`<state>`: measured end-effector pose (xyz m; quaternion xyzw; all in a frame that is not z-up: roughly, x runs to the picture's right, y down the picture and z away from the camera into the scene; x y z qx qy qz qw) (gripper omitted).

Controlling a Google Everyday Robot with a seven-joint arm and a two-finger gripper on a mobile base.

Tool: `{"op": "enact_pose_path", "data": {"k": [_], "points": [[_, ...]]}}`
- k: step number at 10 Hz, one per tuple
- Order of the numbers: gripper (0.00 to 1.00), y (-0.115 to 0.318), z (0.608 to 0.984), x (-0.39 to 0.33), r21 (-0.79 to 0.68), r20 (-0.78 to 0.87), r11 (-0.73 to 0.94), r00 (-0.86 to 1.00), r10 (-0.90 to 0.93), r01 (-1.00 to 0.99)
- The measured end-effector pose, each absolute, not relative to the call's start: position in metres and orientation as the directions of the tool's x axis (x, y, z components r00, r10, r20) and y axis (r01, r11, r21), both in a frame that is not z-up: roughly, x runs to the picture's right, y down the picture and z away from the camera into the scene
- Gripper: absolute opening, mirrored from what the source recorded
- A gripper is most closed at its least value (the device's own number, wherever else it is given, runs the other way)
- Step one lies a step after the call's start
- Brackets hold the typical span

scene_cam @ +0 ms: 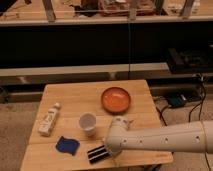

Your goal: Place the eraser on the white sponge

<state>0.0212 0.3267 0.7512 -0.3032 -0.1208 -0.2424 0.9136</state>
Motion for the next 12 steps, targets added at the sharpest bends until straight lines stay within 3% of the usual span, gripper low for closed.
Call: {"op": "enact_pose_path", "data": {"k": [3,7,12], "points": [[0.37,0.325,0.753,0.015,-0.508,0.311,0.697,0.863,-0.399,0.506],[0.01,0.324,0.752,0.016,-0.502,0.377,0.705,0.860,-0.344,0.502],[0.00,0.329,0.733,-0.002,-0.486,0.388,0.736,0.871,-0.300,0.470]]}}
